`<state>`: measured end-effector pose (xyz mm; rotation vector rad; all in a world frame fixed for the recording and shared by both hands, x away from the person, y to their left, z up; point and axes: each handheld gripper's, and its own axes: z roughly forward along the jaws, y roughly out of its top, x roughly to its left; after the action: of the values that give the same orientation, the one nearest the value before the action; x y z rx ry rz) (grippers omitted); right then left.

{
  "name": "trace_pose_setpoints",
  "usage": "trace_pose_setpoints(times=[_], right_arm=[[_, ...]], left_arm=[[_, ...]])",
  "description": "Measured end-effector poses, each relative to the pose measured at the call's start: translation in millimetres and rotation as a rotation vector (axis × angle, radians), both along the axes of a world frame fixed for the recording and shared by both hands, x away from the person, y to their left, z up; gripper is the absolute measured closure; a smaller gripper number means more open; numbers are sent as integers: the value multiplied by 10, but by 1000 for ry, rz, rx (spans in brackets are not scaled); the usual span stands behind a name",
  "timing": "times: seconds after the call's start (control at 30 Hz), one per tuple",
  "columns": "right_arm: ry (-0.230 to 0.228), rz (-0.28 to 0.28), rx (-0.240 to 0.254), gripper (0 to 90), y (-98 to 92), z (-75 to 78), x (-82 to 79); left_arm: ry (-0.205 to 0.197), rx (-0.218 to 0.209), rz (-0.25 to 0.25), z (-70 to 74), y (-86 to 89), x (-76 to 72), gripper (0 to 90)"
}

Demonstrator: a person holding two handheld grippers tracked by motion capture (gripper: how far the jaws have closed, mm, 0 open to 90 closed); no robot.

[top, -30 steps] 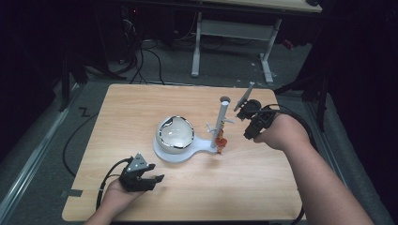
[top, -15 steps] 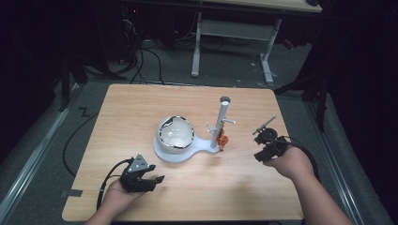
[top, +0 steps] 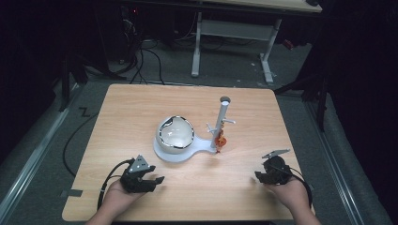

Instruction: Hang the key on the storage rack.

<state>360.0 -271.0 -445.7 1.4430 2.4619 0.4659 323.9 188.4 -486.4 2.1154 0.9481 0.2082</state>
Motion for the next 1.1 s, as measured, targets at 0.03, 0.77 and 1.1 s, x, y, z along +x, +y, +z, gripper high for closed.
trace_pose_setpoints(times=[0.03,0.77,1.1], right_arm=[[0,0,0,530,0,0,0],[-273,-36,177,435,54,-317,-122],[-291,-5,165,435,118,-297,-164]], left_arm=[[1,0,2,-3,2,3,421],[20,26,40,-100,49,102,417],[14,15,34,-91,63,101,418]])
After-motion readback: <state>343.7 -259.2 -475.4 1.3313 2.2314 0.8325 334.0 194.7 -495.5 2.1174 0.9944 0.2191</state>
